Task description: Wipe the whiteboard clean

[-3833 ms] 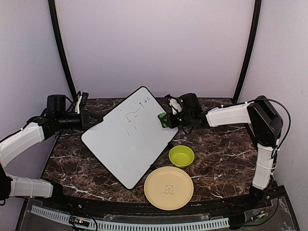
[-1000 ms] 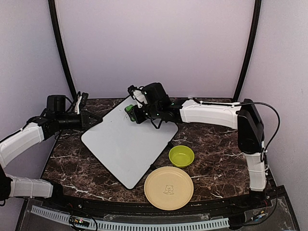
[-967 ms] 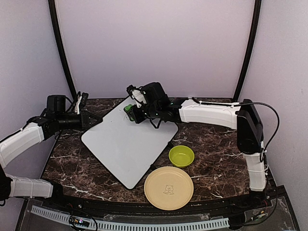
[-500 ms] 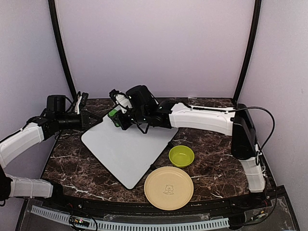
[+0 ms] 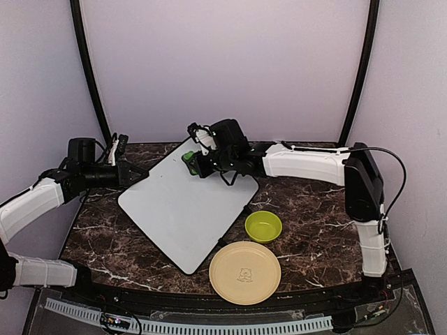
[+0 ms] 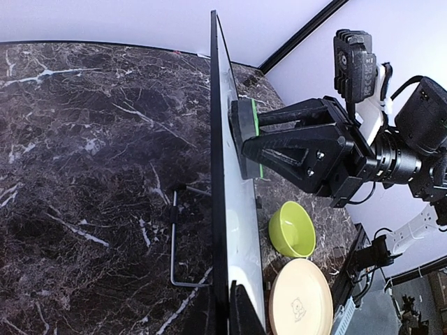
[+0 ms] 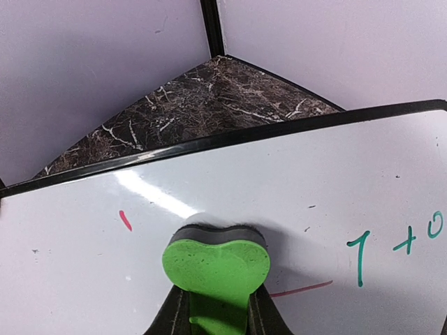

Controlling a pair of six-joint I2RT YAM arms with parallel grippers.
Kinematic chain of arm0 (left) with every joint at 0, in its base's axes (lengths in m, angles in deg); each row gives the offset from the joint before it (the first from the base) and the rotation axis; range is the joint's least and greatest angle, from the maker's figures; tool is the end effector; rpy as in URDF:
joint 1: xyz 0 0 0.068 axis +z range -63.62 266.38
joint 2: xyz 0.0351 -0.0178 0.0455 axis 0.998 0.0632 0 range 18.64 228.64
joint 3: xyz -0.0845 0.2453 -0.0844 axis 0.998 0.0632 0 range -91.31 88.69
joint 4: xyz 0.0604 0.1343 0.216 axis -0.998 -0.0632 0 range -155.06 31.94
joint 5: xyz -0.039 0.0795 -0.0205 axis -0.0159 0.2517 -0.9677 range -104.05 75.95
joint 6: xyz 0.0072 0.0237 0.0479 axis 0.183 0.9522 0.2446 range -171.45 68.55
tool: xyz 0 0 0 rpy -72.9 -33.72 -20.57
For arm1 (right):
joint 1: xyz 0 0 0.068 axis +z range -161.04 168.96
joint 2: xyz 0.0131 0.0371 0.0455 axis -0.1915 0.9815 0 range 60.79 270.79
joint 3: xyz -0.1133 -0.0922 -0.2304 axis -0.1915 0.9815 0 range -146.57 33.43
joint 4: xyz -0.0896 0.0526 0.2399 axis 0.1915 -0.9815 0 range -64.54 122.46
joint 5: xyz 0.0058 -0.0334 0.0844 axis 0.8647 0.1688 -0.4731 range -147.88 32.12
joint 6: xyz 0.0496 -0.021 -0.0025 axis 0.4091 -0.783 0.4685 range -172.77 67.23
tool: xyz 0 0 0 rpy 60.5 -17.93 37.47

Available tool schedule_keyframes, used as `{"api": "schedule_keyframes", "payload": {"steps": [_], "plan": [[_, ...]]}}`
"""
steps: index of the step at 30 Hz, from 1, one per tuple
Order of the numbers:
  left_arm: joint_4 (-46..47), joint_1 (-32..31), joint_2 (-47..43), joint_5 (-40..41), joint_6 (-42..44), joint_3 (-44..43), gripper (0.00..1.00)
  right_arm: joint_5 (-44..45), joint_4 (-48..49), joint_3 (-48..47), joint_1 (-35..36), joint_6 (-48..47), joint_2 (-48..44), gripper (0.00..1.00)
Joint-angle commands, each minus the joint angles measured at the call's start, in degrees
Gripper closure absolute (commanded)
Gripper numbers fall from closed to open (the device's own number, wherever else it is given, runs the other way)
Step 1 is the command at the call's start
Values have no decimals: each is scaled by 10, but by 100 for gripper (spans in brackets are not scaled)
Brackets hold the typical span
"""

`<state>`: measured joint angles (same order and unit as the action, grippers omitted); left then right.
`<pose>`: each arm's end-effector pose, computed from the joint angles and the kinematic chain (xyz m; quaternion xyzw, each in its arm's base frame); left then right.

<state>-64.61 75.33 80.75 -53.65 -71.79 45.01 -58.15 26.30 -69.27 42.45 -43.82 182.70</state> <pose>0.2310 -0.0682 0.2834 0.1172 0.8056 -0.4118 0.4096 0.3031 0.4097 0.2667 -0.3214 0.7816 0.2789 0.4561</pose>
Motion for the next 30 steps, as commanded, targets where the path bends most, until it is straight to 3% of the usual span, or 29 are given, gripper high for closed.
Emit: {"api": "schedule_keyframes", "payload": {"steps": [1, 5, 13, 22, 30], "plan": [[0, -11, -11, -37, 51, 7, 100, 25, -55, 27, 33, -16, 13, 100], [0, -11, -9, -48, 53, 6, 100, 26, -65, 16, 64, -25, 15, 100], [-11, -12, -18, -54, 71, 4, 100, 58, -111, -71, 51, -32, 48, 100], [-40, -15, -23, -48, 99, -12, 100, 63, -132, -69, 4, -23, 41, 100], [-42, -32, -13, -47, 104, -20, 100, 39, -121, -105, 32, -26, 55, 100]]}}
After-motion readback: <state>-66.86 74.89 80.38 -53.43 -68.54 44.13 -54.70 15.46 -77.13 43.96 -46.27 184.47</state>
